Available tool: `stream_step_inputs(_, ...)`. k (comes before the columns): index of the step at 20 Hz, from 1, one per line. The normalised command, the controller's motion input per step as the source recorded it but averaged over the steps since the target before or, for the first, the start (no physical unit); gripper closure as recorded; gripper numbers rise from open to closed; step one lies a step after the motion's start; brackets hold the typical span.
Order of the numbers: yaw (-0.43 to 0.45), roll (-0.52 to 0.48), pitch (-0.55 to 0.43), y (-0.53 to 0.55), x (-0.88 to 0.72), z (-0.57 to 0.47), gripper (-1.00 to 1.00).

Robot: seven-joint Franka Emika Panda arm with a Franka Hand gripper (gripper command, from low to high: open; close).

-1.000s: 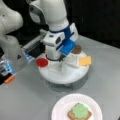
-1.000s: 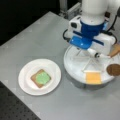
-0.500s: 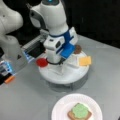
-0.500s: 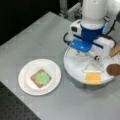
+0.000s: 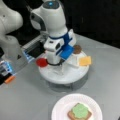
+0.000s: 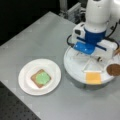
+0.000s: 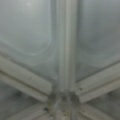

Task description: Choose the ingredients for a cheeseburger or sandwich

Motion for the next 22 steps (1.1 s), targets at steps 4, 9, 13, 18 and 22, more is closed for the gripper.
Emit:
stream_step_inputs(4,-0.049,0.081,-0.206,0.08,-0.28,-0.17,-1.00)
stream_step_inputs(9,-0.057,0.095,-0.200,0.02,-0.30,-0.15,-1.00)
stream_step_inputs(13,-0.063,0.116,-0.201,-0.01,-0.32,-0.18,-1.00)
stream_step_inputs(18,-0.064,0.127,-0.218,0.01,-0.29,-0.18,-1.00)
stream_step_inputs(22,-0.070,0.140,-0.237,0.04,-0.27,-0.19,-1.00)
